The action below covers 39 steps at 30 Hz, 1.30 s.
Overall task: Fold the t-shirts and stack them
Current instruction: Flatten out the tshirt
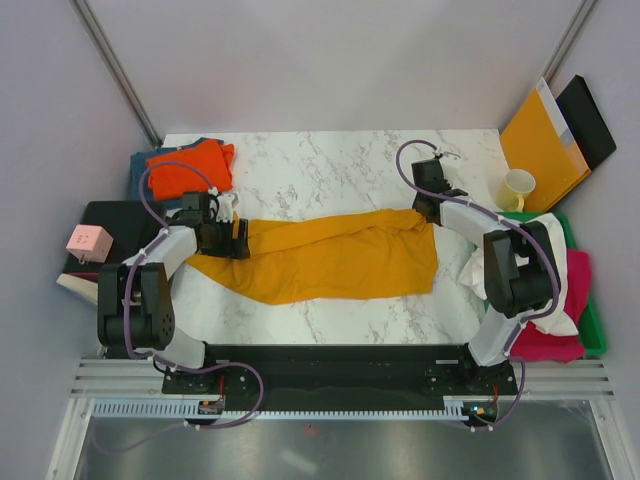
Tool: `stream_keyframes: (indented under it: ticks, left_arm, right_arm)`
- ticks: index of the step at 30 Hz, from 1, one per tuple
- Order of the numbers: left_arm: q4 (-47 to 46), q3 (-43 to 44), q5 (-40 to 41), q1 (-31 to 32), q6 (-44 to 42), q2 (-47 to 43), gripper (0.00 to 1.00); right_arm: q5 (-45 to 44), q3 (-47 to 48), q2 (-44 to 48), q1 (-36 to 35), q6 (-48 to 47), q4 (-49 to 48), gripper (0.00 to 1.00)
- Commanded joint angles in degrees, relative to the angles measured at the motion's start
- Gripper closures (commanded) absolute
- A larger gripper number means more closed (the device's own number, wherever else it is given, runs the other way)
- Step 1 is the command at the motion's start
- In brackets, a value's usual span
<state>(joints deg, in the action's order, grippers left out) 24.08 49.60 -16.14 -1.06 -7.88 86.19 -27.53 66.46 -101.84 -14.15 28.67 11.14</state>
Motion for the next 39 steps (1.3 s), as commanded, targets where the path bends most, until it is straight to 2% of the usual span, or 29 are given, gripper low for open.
stream_keyframes:
  ticks: [1,11,14,20,22,23,24,25,26,28,30,31,39]
  left_arm:
    - [-5.17,1.2,3.48,-0.43,0.85,2.05,0.14]
    - [-7.38,1.02,5.68,-1.93,1.38,1.61,0.14]
    - [-7.46,1.2,5.16,-2.1,1.64,3.18,0.19]
    - [-7.38,0.76,3.66,-2.19,1.9,2.23,0.38]
    - [-7.29,0.76,3.49,-2.1,1.73,1.52,0.47]
    - [-7.29,0.76,3.57,-2.1,1.73,1.35,0.53]
    - [-7.29,0.67,3.57,-2.19,1.73,1.0,0.64]
    - [-7.2,0.58,3.57,-2.19,1.64,0.73,0.71]
    - [-7.29,0.58,3.66,-2.19,1.81,0.64,0.84]
    - [-7.2,0.41,3.66,-2.1,1.81,-0.14,0.86]
    - [-7.2,0.05,3.75,-2.1,1.9,-0.67,0.96]
    - [-7.11,-0.12,3.75,-2.19,1.9,-1.11,0.97]
    - [-6.59,-0.21,3.93,-2.1,1.82,-3.92,0.98]
  right_arm:
    - [-1.74,0.17,2.61,-0.26,-1.07,-0.59,1.0]
    - [-1.56,0.52,2.09,-0.17,-1.33,-0.41,1.0]
    - [-1.56,0.52,1.74,-0.26,-1.33,-0.41,1.0]
    - [-1.83,0.43,1.65,-0.35,-1.42,-0.41,1.0]
    - [-2.0,0.25,1.56,-0.35,-1.25,-0.5,1.0]
    - [-2.0,0.25,1.56,-0.26,-1.33,-0.5,1.0]
    - [-1.92,0.34,1.39,-0.35,-1.07,-0.5,1.0]
    - [-1.91,0.43,1.3,-0.44,-1.07,-0.41,1.0]
    - [-1.91,0.43,1.3,-0.61,-0.89,-0.41,1.0]
    - [-2.0,0.52,1.12,-0.79,-0.98,-0.5,1.0]
    - [-2.0,0.69,1.12,-0.88,-1.07,-0.41,1.0]
    - [-2.0,0.69,1.21,-0.88,-1.07,-0.41,1.0]
    - [-2.09,0.87,2.61,-0.96,-1.33,-0.15,1.0]
